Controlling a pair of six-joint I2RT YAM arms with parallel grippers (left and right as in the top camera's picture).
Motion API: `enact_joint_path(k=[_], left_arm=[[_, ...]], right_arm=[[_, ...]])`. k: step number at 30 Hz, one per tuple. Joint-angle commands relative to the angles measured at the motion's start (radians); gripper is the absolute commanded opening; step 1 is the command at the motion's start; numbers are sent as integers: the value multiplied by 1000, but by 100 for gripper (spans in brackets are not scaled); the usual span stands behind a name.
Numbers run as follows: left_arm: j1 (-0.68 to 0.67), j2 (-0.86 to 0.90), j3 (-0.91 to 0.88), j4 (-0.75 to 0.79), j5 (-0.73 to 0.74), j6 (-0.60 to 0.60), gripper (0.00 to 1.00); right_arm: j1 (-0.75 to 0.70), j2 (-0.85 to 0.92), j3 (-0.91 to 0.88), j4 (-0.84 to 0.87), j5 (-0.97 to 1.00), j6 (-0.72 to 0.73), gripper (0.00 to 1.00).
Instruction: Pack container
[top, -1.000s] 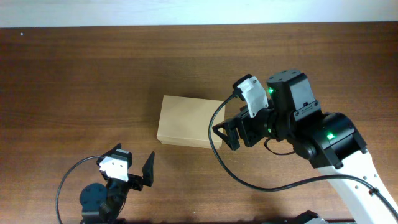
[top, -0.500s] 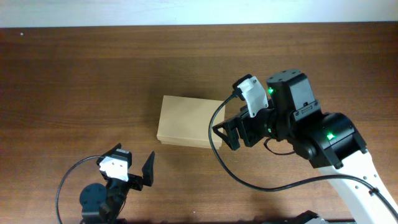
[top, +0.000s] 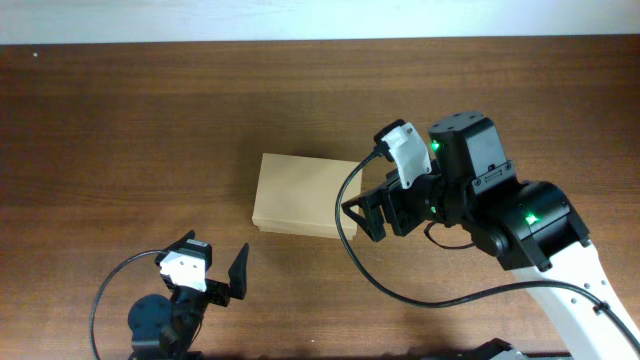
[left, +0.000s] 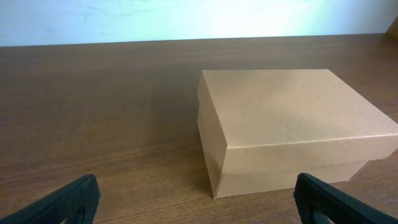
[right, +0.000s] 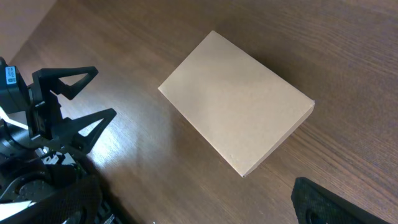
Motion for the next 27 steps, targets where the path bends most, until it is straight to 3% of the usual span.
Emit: enact_joint_path(k=[1,5,10,20,27], left_arm=[[4,-11,-7,6,15,-9,100],[4,-11,-7,6,15,-9,100],[4,-11,-7,5,15,-9,100],[4,-11,-7,6,15,-9,99],[4,-11,-7,6,15,-9,99]], right_arm=[[8,-21,8,-7,46,-16,99],[8,-128,-36,-17,208,-54,99],[8,-370,-248,47,304,-76,99],[9,-857,-718,130,269,-74,99],[11,-1088,-890,130,204,-70,99]])
